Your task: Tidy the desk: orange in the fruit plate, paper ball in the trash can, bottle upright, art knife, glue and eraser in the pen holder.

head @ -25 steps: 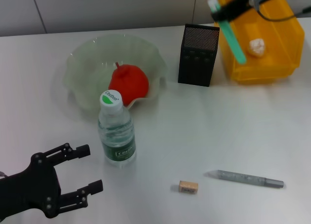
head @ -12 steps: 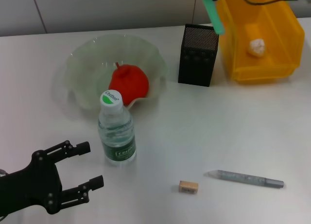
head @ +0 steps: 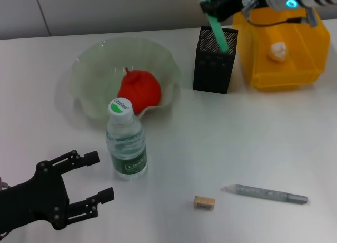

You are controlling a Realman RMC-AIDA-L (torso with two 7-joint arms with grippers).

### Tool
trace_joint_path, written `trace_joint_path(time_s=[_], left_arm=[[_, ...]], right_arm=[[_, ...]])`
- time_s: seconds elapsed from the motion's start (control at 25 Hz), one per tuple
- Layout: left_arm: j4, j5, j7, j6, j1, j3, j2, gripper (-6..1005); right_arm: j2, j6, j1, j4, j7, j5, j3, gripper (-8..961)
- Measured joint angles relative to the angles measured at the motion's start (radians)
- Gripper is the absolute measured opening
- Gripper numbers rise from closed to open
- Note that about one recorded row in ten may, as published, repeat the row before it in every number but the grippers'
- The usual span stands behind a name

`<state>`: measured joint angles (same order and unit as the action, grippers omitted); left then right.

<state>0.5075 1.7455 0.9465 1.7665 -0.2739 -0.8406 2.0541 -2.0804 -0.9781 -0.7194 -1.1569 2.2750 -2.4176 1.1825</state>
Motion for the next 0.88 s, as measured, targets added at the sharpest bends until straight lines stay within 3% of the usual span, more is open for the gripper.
trace_joint_path(time_s=[0.36,0.64,0.76,0.8,0.88], left_arm=[[0.000,0.002,-0.006,0.006,0.000,0.003,0.000,783],[0.000,0.000,-0.004,0.008,-0.001,0.005,-0.001,783],[0.000,0.000,-0.004,0.010,-0.001,0.005,-0.001,783],[0.000,0.001,-0.004,0.014,0.000,0.005,-0.001,783],[0.000,0.003,-0.004,0.018,0.000,0.005,-0.002,783]], right_arm=[[0.000,0.018,0.005,0.018,0.000,-0.001,0.008,187],[0.001,-0.035,0.022,-0.039,0.022,-0.001,0.004,469],[0.000,-0.143,0.043,-0.138,0.075,-0.004,0.010,567],[0.001,-0.250,0.045,-0.202,0.121,-0.012,0.012,600],[0.002,-0.314,0.041,-0.231,0.149,-0.021,0.012,599]])
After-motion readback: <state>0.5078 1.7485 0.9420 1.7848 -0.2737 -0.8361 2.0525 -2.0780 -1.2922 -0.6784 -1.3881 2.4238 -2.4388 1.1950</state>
